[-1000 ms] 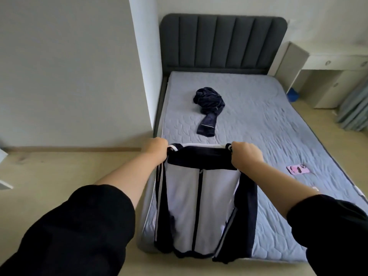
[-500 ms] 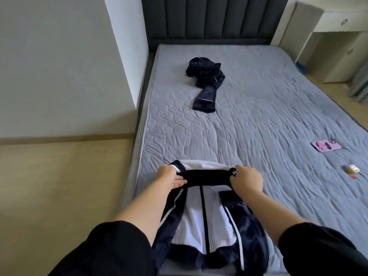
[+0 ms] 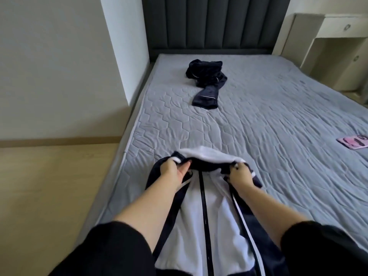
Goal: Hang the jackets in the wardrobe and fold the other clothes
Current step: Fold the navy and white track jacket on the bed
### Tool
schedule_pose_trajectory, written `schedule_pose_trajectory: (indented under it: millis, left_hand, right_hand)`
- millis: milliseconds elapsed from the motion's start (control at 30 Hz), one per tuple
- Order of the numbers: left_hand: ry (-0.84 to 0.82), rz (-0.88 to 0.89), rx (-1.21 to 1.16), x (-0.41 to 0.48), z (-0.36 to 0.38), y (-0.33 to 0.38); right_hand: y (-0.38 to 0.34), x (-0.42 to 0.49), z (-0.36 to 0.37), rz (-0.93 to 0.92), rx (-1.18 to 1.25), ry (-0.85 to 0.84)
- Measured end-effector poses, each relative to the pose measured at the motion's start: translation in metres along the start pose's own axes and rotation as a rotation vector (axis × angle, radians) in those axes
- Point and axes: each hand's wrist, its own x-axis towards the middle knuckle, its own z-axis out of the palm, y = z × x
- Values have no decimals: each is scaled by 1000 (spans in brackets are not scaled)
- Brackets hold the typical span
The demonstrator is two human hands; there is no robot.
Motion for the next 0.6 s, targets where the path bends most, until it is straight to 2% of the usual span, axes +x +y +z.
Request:
schedule_pose_trajectory:
  millis: [100,167,233,300,400,467,600]
  left_hand:
    - [-68,147,5,-3,64,54]
    - [-200,221,70,-5,106,85]
    - [-374,303,246,-8,132,100]
    - [-439,374,478,-1,137,94]
    - [-251,508,953,18,100,54]
    - [-142,521,1335,37,47,18]
    - [-56,315,2016,56,-70,-42]
  right_hand:
    - [-84,40,-24,-203,48,87]
    - [-135,63,-39,-352,46,174]
    - [-163,75,-48,-449,53,163]
    - [-165,78,-44,-442,20,110]
    - [-116,68,-21,-398,-118,148]
    - [-61,52,4,-369,-315,86]
    - [55,1,63,-180,-745,-382]
